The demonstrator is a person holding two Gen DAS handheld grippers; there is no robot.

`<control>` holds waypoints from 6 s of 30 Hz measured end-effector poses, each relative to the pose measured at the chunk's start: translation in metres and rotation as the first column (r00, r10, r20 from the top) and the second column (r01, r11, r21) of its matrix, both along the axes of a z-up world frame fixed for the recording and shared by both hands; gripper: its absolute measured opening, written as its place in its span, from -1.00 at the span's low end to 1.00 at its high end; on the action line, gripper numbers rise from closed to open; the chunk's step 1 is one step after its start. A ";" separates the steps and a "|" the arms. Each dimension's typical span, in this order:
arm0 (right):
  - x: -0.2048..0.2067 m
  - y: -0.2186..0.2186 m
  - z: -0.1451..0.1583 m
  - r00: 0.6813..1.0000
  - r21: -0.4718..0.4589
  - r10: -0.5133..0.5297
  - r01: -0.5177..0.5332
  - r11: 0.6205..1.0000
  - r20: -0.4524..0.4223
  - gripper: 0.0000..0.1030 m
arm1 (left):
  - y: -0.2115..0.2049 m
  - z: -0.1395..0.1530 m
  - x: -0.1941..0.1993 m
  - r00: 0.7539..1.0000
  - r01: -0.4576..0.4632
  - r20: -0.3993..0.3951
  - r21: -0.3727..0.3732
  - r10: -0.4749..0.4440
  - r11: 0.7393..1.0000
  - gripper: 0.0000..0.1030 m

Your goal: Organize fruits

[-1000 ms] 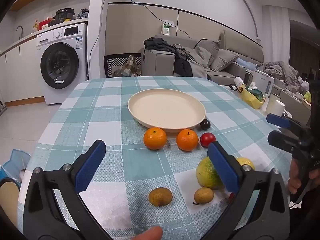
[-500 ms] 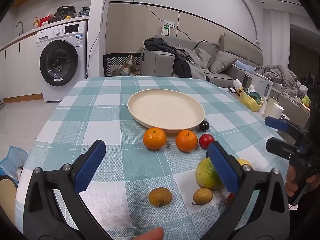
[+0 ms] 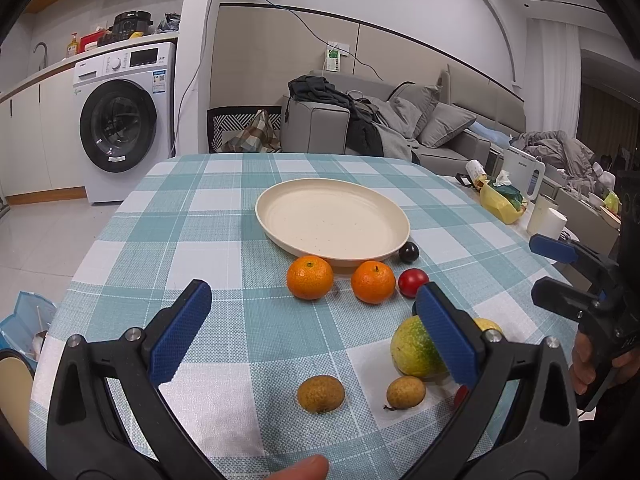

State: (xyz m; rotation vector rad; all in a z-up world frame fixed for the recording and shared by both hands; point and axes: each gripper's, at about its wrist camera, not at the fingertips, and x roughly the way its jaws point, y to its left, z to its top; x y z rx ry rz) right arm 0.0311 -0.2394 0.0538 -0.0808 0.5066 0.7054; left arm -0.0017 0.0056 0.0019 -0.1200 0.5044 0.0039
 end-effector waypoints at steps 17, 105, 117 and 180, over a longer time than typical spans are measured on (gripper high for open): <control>-0.001 0.000 0.000 1.000 0.005 0.001 -0.001 1.000 0.000 1.00 | 0.000 0.000 0.000 1.000 0.000 0.001 -0.004 0.000 1.000 0.98; 0.006 0.021 -0.019 0.975 -0.120 0.052 -0.079 0.990 -0.215 0.99 | -0.044 -0.016 0.011 0.978 0.161 -0.140 0.049 -0.153 0.986 0.98; 0.011 0.028 -0.036 0.931 -0.082 0.114 -0.152 0.985 -0.347 0.44 | -0.040 -0.024 0.019 0.963 0.197 -0.186 0.000 -0.194 0.980 0.98; 0.057 0.020 0.023 0.984 0.013 -0.022 0.025 1.000 -0.179 -0.03 | -0.003 0.018 0.067 0.985 0.131 -0.106 -0.070 -0.138 0.989 -0.05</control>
